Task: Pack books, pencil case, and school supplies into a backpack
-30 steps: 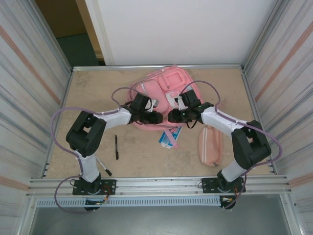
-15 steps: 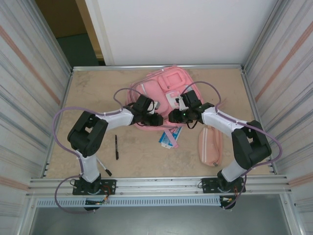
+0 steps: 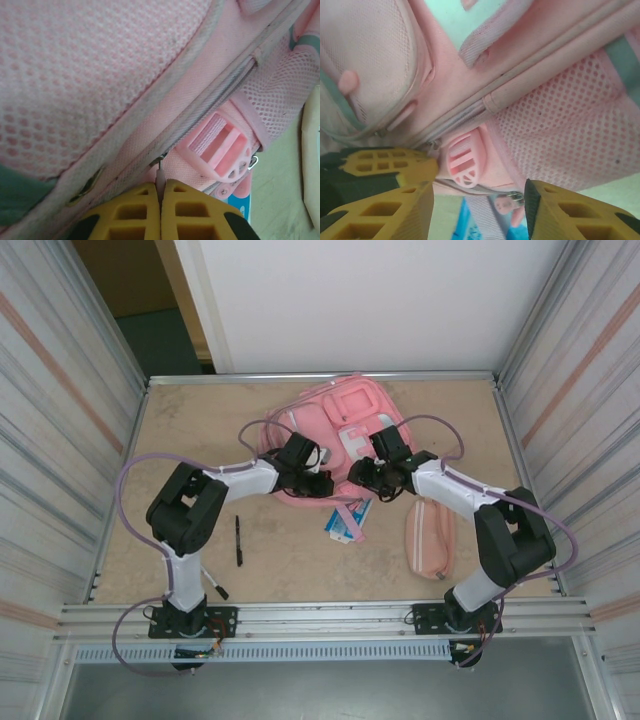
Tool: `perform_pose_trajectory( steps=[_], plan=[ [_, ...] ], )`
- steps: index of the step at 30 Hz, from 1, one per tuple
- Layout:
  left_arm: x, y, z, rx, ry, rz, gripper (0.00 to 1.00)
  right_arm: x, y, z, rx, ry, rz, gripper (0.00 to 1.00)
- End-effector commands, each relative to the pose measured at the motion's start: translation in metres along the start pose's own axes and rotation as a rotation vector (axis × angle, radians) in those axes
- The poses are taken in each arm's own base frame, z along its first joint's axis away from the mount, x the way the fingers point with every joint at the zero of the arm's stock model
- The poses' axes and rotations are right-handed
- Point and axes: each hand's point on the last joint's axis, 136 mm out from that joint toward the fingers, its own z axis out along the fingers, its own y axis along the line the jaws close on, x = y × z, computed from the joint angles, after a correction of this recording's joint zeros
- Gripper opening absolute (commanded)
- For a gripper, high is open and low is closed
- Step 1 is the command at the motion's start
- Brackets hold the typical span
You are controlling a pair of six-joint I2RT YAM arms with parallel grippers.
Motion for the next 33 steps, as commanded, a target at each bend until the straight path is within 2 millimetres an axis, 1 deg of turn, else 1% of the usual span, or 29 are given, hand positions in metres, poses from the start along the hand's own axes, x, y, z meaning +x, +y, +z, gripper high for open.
perform_pose_trajectory(
  steps=[1, 4, 7, 10, 13, 14, 15, 16, 17, 18, 19, 20, 21, 22, 24, 27, 30, 33],
  plan=[
    [-0.007, -0.025, -0.016, 0.069, -0.046, 0.027, 0.00, -0.011, 0.015, -0.005, -0.014, -0.073, 0.205, 0.52],
    [-0.013, -0.031, -0.028, 0.071, -0.082, 0.033, 0.00, -0.015, 0.004, 0.004, 0.078, -0.064, 0.301, 0.52],
    [-0.013, -0.033, -0.032, 0.064, -0.077, 0.039, 0.00, -0.020, 0.003, 0.017, 0.085, -0.078, 0.343, 0.51],
    [-0.008, -0.033, -0.032, 0.061, -0.078, 0.039, 0.00, -0.025, 0.013, 0.030, 0.045, -0.049, 0.368, 0.50],
    [-0.005, -0.037, -0.033, 0.067, -0.075, 0.054, 0.00, -0.022, 0.016, 0.047, 0.043, -0.012, 0.397, 0.49],
    [-0.004, -0.038, -0.034, 0.061, -0.075, 0.058, 0.00, -0.020, 0.016, 0.053, 0.039, -0.004, 0.412, 0.47],
    [-0.005, -0.038, -0.035, 0.055, -0.080, 0.060, 0.00, -0.020, 0.016, 0.058, 0.037, 0.004, 0.420, 0.43],
    [-0.003, -0.038, -0.035, 0.046, -0.083, 0.064, 0.00, -0.020, 0.018, 0.063, 0.032, 0.015, 0.421, 0.32],
    [-0.003, -0.037, -0.036, 0.036, -0.089, 0.068, 0.00, -0.020, 0.020, 0.065, 0.026, 0.022, 0.417, 0.23],
    [-0.004, -0.037, -0.039, 0.025, -0.095, 0.074, 0.00, -0.021, 0.021, 0.066, 0.023, 0.021, 0.412, 0.17],
    [-0.005, -0.034, -0.041, -0.004, -0.100, 0.080, 0.00, -0.023, 0.020, 0.065, 0.023, 0.013, 0.408, 0.08],
    [-0.003, -0.027, -0.044, -0.052, -0.098, 0.079, 0.00, -0.025, 0.020, 0.063, 0.022, 0.004, 0.403, 0.02],
    [-0.003, -0.018, -0.048, -0.105, -0.104, 0.075, 0.00, -0.028, 0.021, 0.061, 0.016, 0.001, 0.400, 0.00],
    [-0.002, -0.006, -0.054, -0.172, -0.111, 0.066, 0.00, -0.030, 0.021, 0.059, 0.007, 0.008, 0.400, 0.00],
    [0.002, 0.014, -0.063, -0.252, -0.128, 0.054, 0.00, -0.036, 0.023, 0.050, -0.025, 0.019, 0.395, 0.00],
    [0.007, 0.036, -0.073, -0.275, -0.140, 0.014, 0.00, -0.048, 0.022, 0.033, -0.054, 0.021, 0.360, 0.00],
    [0.012, 0.040, -0.080, -0.256, -0.136, 0.028, 0.00, -0.059, 0.019, 0.020, -0.087, 0.050, 0.315, 0.00],
    [0.015, 0.035, -0.081, -0.227, -0.117, 0.069, 0.00, -0.071, 0.005, 0.013, -0.089, 0.051, 0.304, 0.00]
  ],
)
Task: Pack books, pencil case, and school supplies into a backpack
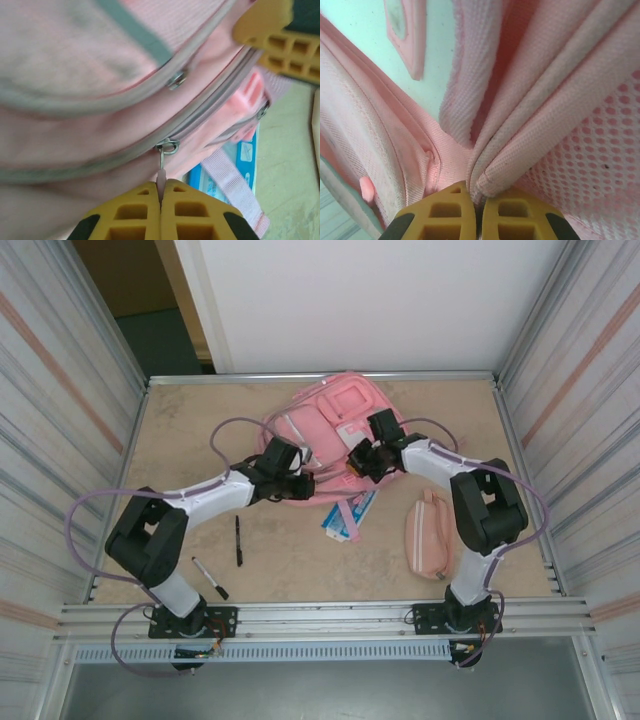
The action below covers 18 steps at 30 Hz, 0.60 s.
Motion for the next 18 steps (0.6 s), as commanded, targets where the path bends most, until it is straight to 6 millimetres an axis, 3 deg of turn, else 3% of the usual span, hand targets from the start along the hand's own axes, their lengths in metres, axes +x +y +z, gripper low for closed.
perform_pose_trajectory(
  steps=[1, 4, 7, 9, 14, 18],
  plan=[
    [0.008, 0.013, -0.010, -0.034, 0.028, 0.037, 0.00, -0.030, 0.003, -0.028, -0.021, -0.039, -0.088, 0.00],
    [0.005, 0.000, -0.008, 0.035, 0.025, 0.020, 0.00, -0.048, 0.003, -0.024, -0.035, -0.025, -0.132, 0.04],
    [-0.005, -0.026, -0.003, 0.144, 0.020, 0.002, 0.00, -0.062, 0.000, -0.019, -0.028, -0.030, -0.141, 0.11],
    [-0.012, -0.046, -0.002, 0.181, 0.012, 0.020, 0.00, -0.065, -0.004, -0.021, -0.011, -0.027, -0.098, 0.24],
    [-0.030, -0.092, -0.001, 0.261, -0.037, 0.043, 0.00, -0.041, -0.007, -0.050, -0.019, -0.031, 0.016, 0.41],
    [-0.038, -0.117, 0.001, 0.303, -0.045, 0.067, 0.00, -0.014, -0.015, -0.075, -0.025, -0.053, 0.075, 0.47]
  ],
)
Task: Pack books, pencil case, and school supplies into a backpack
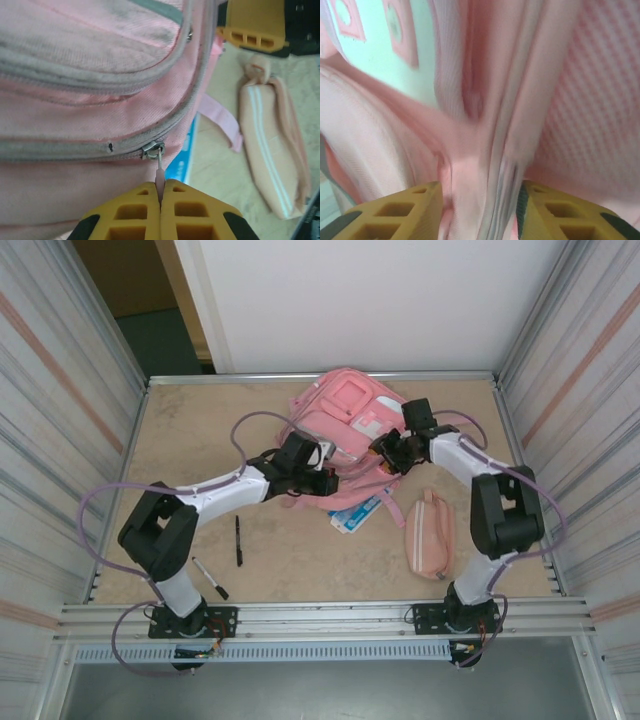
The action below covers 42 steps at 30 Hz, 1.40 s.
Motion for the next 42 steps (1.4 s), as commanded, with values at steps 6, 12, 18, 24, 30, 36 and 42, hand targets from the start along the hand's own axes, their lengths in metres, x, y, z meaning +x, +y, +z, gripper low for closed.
perform_pose_trajectory(
  steps=[6, 12, 18, 24, 30, 36, 42],
  plan=[
    [-0.029, -0.053, 0.001, 0.140, -0.067, 0.035, 0.00, 0.042, -0.017, -0.051, -0.009, -0.128, 0.156, 0.48],
    [-0.026, -0.062, 0.000, 0.140, -0.073, 0.066, 0.00, 0.058, -0.019, -0.042, -0.019, -0.131, 0.163, 0.48],
    [-0.020, -0.065, 0.002, 0.146, -0.055, 0.082, 0.00, 0.069, 0.007, -0.010, -0.062, -0.037, 0.115, 0.43],
    [-0.015, -0.055, -0.007, 0.093, -0.075, 0.103, 0.00, 0.067, 0.009, 0.003, -0.043, -0.033, 0.071, 0.18],
    [-0.013, -0.009, -0.025, -0.068, -0.092, 0.071, 0.00, 0.054, -0.008, 0.000, -0.026, -0.015, 0.051, 0.00],
    [-0.002, 0.067, -0.059, -0.243, -0.146, -0.001, 0.00, 0.039, -0.002, -0.011, -0.049, 0.046, -0.054, 0.00],
    [0.011, 0.058, -0.063, -0.191, -0.121, 0.025, 0.00, 0.019, 0.004, 0.002, -0.064, 0.070, -0.101, 0.03]
  ],
)
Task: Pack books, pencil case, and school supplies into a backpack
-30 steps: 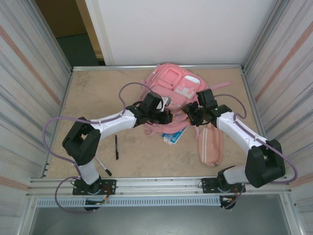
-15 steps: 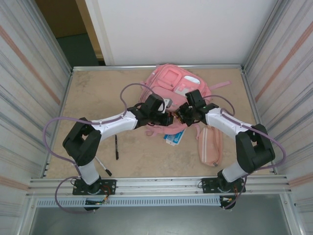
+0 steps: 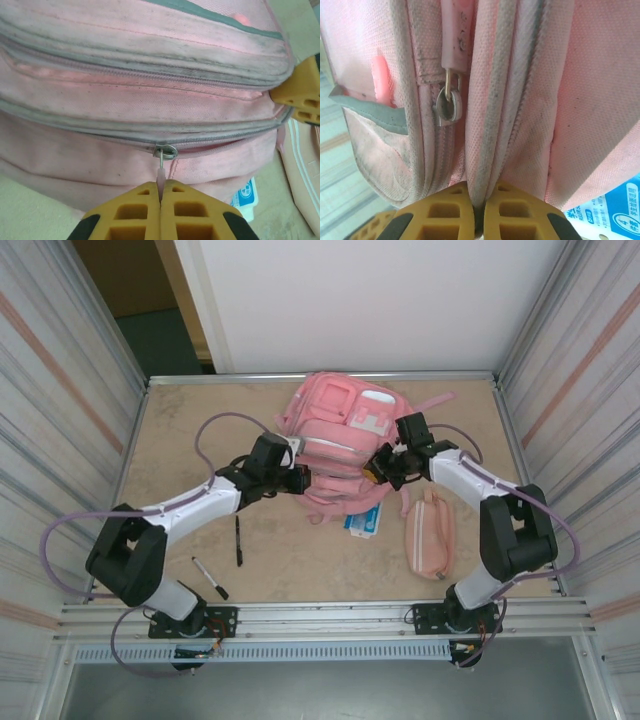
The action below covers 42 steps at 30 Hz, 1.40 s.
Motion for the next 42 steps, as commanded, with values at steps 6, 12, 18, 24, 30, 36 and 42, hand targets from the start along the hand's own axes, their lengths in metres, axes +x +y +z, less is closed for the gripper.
perform_pose_trajectory(
  steps=[6, 12, 18, 24, 30, 36, 42],
  plan=[
    [0.009, -0.044, -0.002, 0.071, 0.023, 0.083, 0.00, -0.053, 0.001, 0.020, 0.041, -0.111, -0.014, 0.22],
    [-0.007, -0.087, 0.008, 0.166, 0.015, 0.076, 0.00, -0.044, -0.015, -0.006, 0.150, -0.163, 0.048, 0.39],
    [-0.014, -0.108, 0.017, 0.211, 0.017, 0.091, 0.00, -0.014, -0.036, -0.047, 0.206, -0.212, 0.053, 0.48],
    [-0.010, -0.113, 0.018, 0.225, 0.021, 0.103, 0.00, 0.014, -0.019, -0.051, 0.109, -0.191, 0.077, 0.52],
    [-0.001, -0.117, 0.020, 0.241, 0.039, 0.105, 0.00, 0.031, -0.003, -0.022, 0.051, -0.181, 0.112, 0.51],
    [0.005, -0.122, 0.022, 0.255, 0.051, 0.112, 0.00, 0.034, 0.006, 0.006, 0.027, -0.145, 0.136, 0.37],
    [0.012, -0.091, 0.011, 0.142, 0.033, 0.128, 0.00, 0.021, -0.011, 0.006, 0.066, -0.157, 0.141, 0.09]
  ],
)
